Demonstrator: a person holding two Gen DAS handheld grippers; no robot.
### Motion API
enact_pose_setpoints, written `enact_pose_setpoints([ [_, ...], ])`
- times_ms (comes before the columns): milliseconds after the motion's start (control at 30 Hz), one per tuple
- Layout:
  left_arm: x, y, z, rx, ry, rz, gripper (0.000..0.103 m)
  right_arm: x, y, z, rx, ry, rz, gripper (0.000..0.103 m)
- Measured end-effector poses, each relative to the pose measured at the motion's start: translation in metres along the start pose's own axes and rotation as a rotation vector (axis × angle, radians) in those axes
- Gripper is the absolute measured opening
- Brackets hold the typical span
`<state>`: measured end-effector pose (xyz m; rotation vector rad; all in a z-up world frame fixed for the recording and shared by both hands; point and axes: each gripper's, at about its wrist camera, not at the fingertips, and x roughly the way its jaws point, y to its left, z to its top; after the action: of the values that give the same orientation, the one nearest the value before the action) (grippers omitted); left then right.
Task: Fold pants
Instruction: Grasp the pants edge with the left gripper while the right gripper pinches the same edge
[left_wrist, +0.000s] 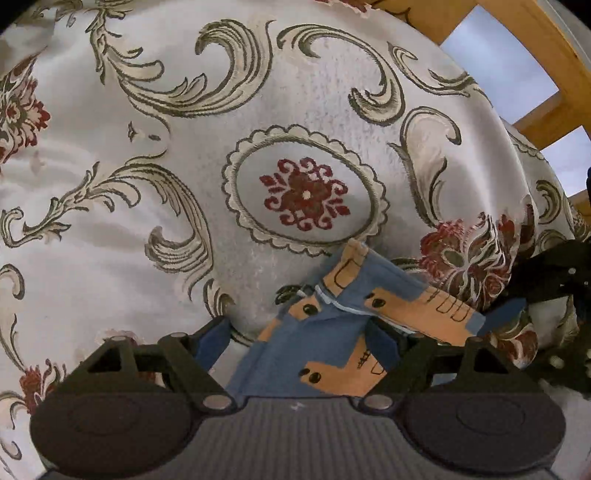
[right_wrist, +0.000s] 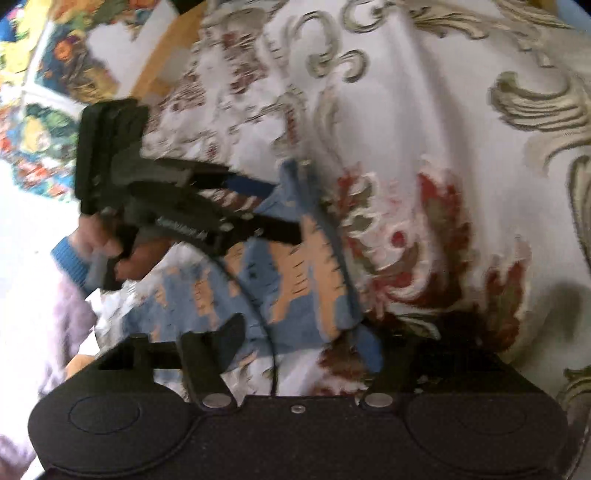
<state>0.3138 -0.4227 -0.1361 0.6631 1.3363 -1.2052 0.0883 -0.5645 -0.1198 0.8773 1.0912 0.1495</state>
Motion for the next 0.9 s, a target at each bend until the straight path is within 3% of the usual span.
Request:
enact_pose_setpoints([
  [67, -0.002, 0.002, -0.006, 0.001, -0.014, 0.005, 0.077, -0.001, -0.002, -0.004, -0.005, -0.023, -0.053, 0.024],
  [133, -0.004, 0.004, -0.012, -0.001, -0.027, 0.022, 0.064, -0.002, -0.012, -0.007, 0.034, -0.049, -0.064, 0.008],
  [200, -0.008, 0.003, -0.017, -0.013, -0.044, 0.042, 0.051, -0.004, -0.02, -0.01, 0.049, -0.081, -0.037, 0.007],
  [233, -0.012, 0.002, -0.02, -0.022, -0.056, 0.043, 0.04, -0.006, -0.016, -0.012, 0.018, -0.096, -0.037, 0.007],
  [333, -0.024, -0.006, -0.03, -0.013, -0.101, 0.077, 0.024, -0.015, 0.001, -0.02, -0.146, -0.164, -0.089, 0.006],
  [533, -0.054, -0.025, -0.048, 0.024, -0.219, 0.09, 0.015, -0.026, 0.03, -0.048, -0.438, -0.266, -0.204, 0.004],
  [667, -0.045, -0.03, -0.048, 0.044, -0.176, 0.17, 0.016, -0.015, 0.048, -0.065, -0.643, -0.261, -0.303, 0.004],
  [767, -0.038, -0.036, -0.035, -0.001, -0.168, 0.163, 0.016, -0.003, 0.047, -0.061, -0.677, -0.212, -0.331, 0.009],
  [800, -0.042, -0.037, -0.033, -0.013, -0.18, 0.156, 0.023, 0.0, 0.043, -0.058, -0.645, -0.193, -0.317, 0.013],
  [833, -0.047, -0.036, -0.033, -0.026, -0.189, 0.14, 0.039, 0.0, 0.038, -0.055, -0.607, -0.18, -0.295, 0.023],
  [900, -0.058, -0.036, -0.029, -0.048, -0.208, 0.122, 0.063, -0.001, 0.025, -0.049, -0.524, -0.168, -0.22, 0.031],
])
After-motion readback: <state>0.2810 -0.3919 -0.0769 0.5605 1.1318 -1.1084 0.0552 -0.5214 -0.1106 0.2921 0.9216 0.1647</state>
